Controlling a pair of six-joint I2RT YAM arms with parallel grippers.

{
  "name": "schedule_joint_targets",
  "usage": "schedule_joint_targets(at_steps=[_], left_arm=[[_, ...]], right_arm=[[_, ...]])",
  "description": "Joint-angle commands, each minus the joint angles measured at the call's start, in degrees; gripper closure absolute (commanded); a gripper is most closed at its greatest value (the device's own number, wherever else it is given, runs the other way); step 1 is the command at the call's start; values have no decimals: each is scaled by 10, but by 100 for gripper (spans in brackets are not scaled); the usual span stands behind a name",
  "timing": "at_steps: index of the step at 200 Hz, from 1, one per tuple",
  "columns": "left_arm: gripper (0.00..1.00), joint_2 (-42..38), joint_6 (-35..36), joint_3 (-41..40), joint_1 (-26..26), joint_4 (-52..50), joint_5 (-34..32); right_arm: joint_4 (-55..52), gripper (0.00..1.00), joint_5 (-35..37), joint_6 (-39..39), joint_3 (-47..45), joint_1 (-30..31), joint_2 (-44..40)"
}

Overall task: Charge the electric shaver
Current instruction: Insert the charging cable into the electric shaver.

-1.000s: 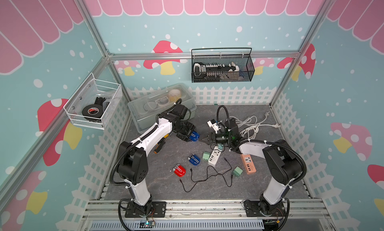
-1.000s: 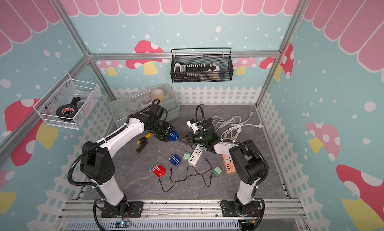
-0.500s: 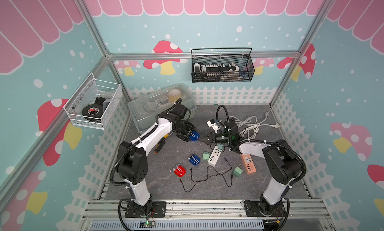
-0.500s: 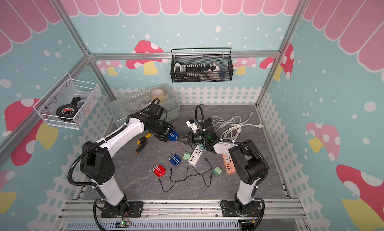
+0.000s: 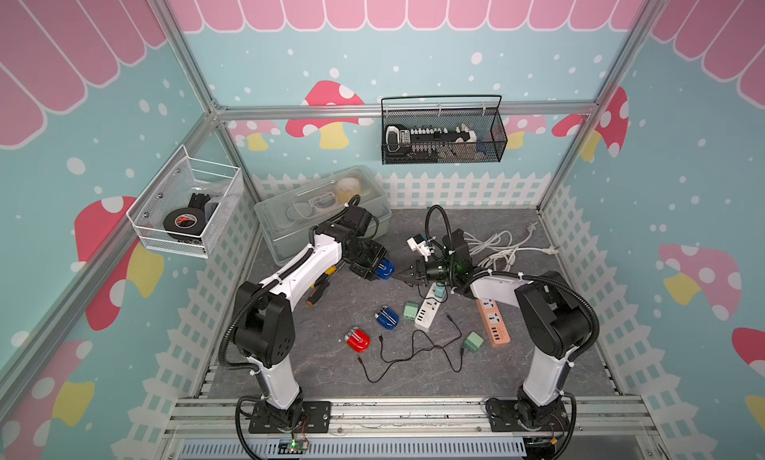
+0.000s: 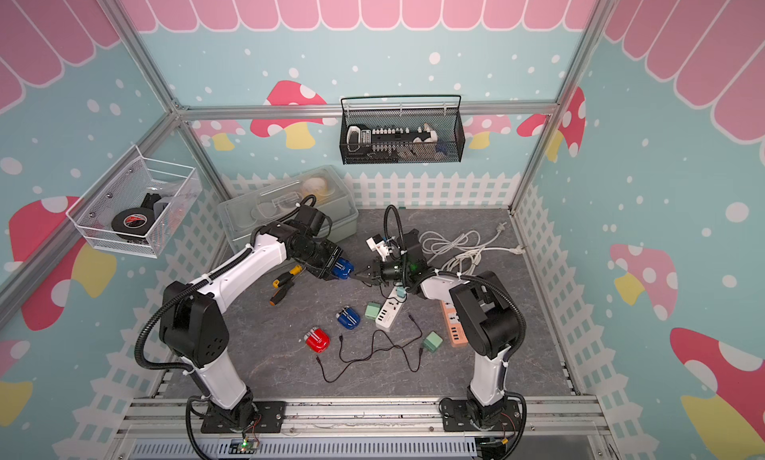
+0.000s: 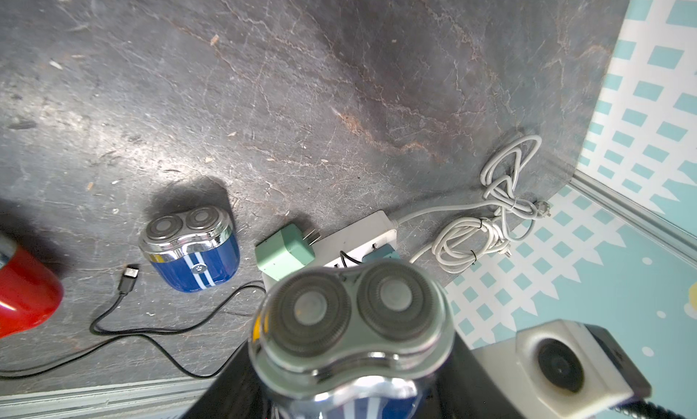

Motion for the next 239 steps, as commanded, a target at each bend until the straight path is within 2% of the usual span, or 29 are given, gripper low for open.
schedule_joint_targets(at_steps=[1,95,114,131,165,189,215,239], left_arm=[[100,-13,-23,1,-58,24,135],[100,-15,-20,-9,-77,41,167],[100,-18,-19,-12,-76,38,161],[100,-27,-8,-21,-63,26,127],[100,-20,11,-24,-31,20,80],[100,-2,25,-7,-19,17,57],[100,5,34,-2,-13,13,43],[100,7,39,-6,-13,8,30]], right_arm=[[47,100,36,5,37,9,19],[30,100,30,6,59,4,46],[30,100,29,5,57,4,39],[26,100,32,3,44,1,17],[10,70,28,8,7,-2,-32],[-19,56,34,-3,-24,-5,-70],[-48,48,47,-14,-56,-18,-114],[-69,46,44,-17,-63,-36,-137]])
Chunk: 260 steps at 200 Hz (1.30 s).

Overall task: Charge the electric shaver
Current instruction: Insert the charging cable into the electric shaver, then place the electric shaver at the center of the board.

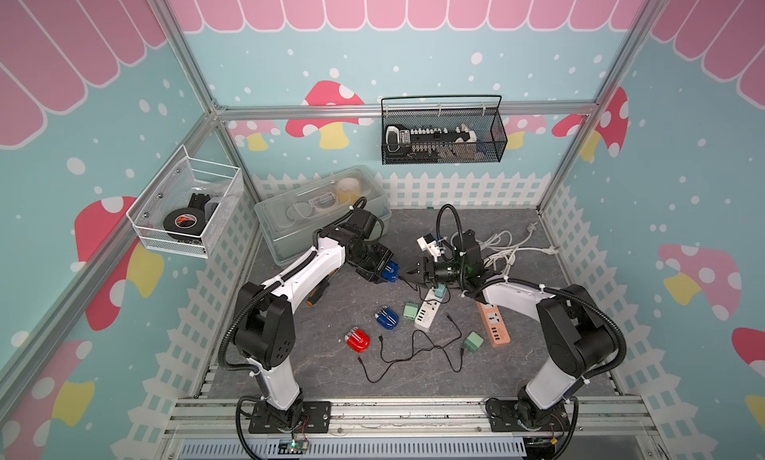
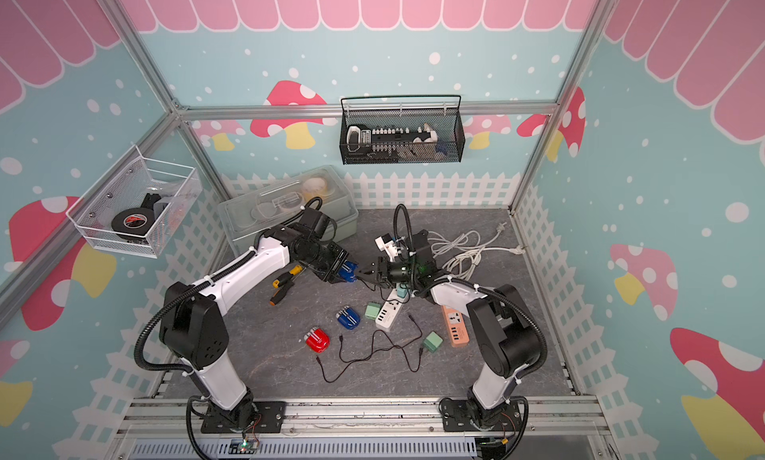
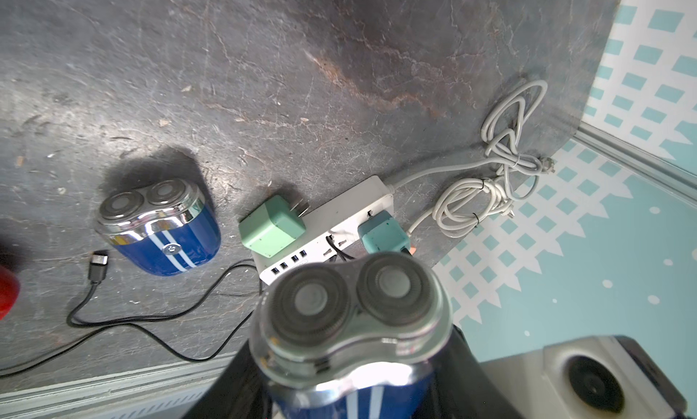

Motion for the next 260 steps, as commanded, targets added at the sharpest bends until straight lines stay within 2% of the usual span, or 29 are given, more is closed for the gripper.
schedule_joint_targets(at_steps=[1,32,81,102,124,161,183,197,260], left_arm=[[100,9,18,10,0,-16,-10],[100,1,5,-3,-1,-21,-59],[100,-3,-106,-80,1,43,-197],[100,12,-156,-112,7,93,-243],[100,40,-170,-108,9,134,-281],[100,94,-198,-90,8,167,-286],[92,117,-217,-87,9,163,-284],[76,128,-223,-87,9,159,-282],[33,115,-219,-110,7,156,-266]], right_arm=[[-17,46,6,-18,-8,-17,-30],[-113,45,16,-71,2,-42,-67],[-331,45,170,-185,71,-59,-170],[-357,44,187,-188,83,-59,-202],[-384,44,192,-190,84,-59,-232],[-422,44,200,-193,60,-60,-272],[-467,45,228,-203,59,-61,-287],[-521,45,263,-218,69,-61,-289],[-674,46,400,-266,74,-61,-305]])
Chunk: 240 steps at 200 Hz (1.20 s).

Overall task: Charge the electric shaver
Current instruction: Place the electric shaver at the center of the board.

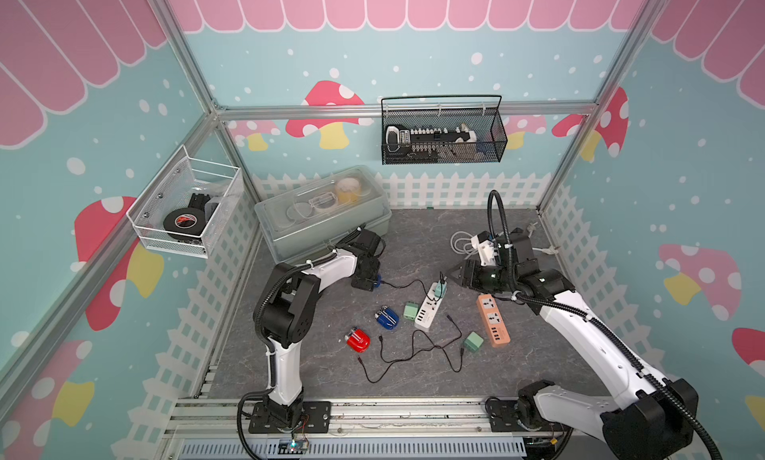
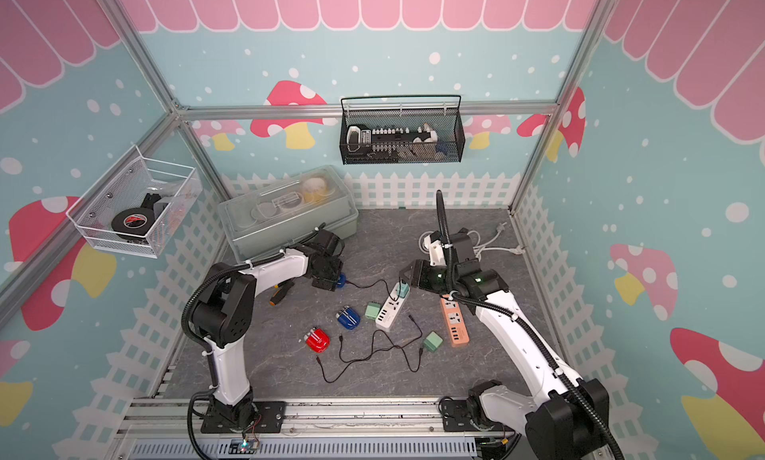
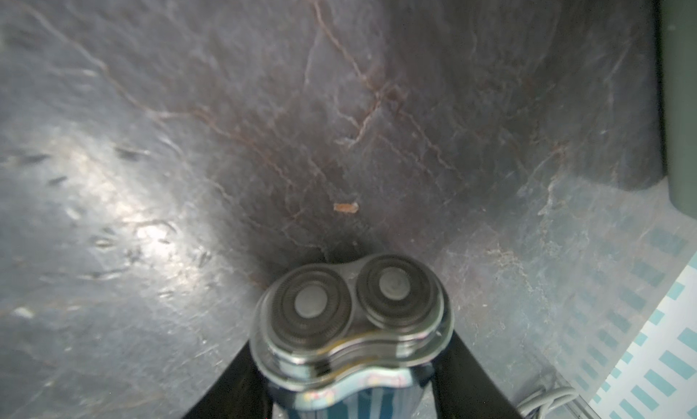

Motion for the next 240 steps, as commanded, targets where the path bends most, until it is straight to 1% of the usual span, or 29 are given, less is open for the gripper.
schedule_joint_targets(at_steps=[1,7,22,31,34,51,74,102,126,153,177,181,209,222,240], left_arm=[[32,0,-6,-14,-1,-5,-2],[30,-6,2,-12,-1,-6,-3],[22,-19,20,-5,0,-12,-2],[19,-27,31,-3,0,-13,1],[17,-31,34,-2,0,-14,2],[14,-50,57,0,0,-15,8],[13,-81,89,1,0,-23,14],[11,-114,138,9,2,-60,33],[11,-147,172,-1,5,-86,54],[12,-194,190,-31,7,-98,61],[13,-231,200,-57,7,-105,60],[13,-236,201,-60,22,-108,59],[13,-267,207,-82,33,-116,59],[14,-279,208,-88,37,-119,58],[14,-291,210,-94,40,-121,57]], right_arm=[[-82,46,75,-39,7,-1,-23],[-94,46,86,-44,6,0,-25],[-121,53,115,-58,0,0,-26],[-136,55,128,-66,-7,1,-24],[-138,56,132,-69,-10,2,-23],[-150,58,165,-89,-31,22,-12],[-139,63,215,-114,-58,76,17],[-63,65,234,-129,-108,115,49],[-19,65,249,-159,-116,127,84],[17,64,243,-179,-118,135,122],[33,62,240,-184,-117,138,147],[34,61,239,-185,-117,140,151],[47,61,238,-182,-117,148,175],[52,61,241,-179,-116,152,185],[54,65,244,-173,-110,155,199]])
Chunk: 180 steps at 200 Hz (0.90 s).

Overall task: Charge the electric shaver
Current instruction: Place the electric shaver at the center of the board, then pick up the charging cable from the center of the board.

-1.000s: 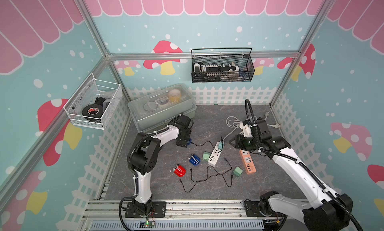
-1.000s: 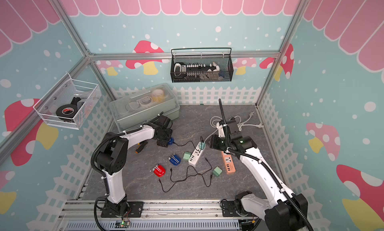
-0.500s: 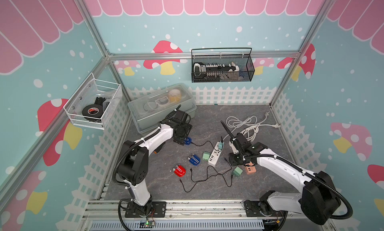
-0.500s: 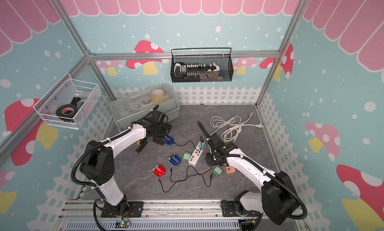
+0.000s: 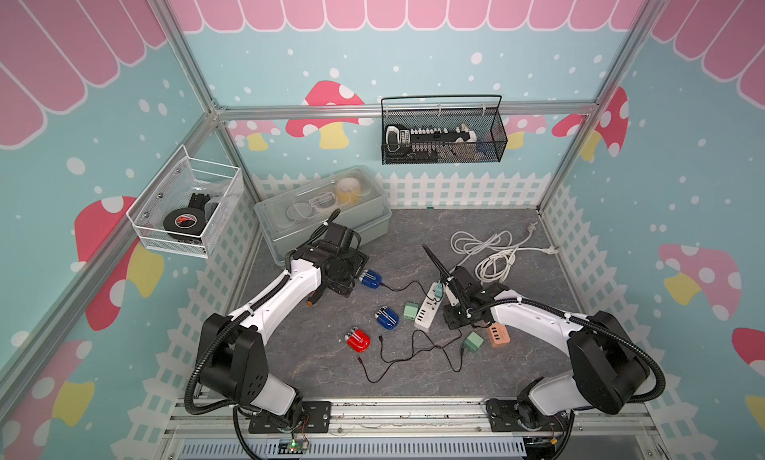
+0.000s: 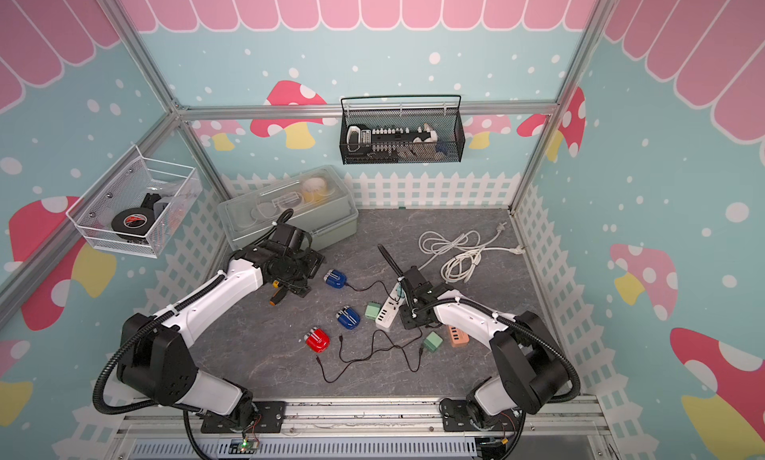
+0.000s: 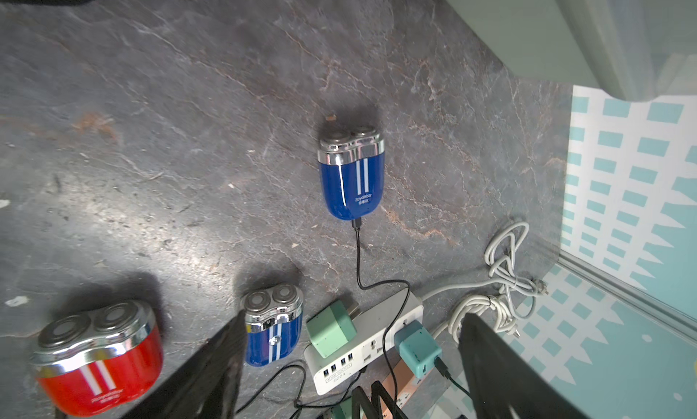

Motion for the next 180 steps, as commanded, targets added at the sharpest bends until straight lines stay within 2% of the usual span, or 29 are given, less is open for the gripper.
schedule_joint_targets(at_steps=[1,61,124,158,180], left_arm=[[14,-21,17,-11,4,-19,-3],[16,-34,20,-19,6,-21,2],[17,-36,23,-21,8,-21,6],[18,-39,22,-26,8,-21,7],[18,-41,23,-26,8,-21,8]], right_arm=[[13,65,11,-9,5,7,17],[13,71,49,-2,17,12,58],[37,76,43,-3,27,12,86],[39,91,36,2,26,13,88],[28,97,38,8,23,12,60]])
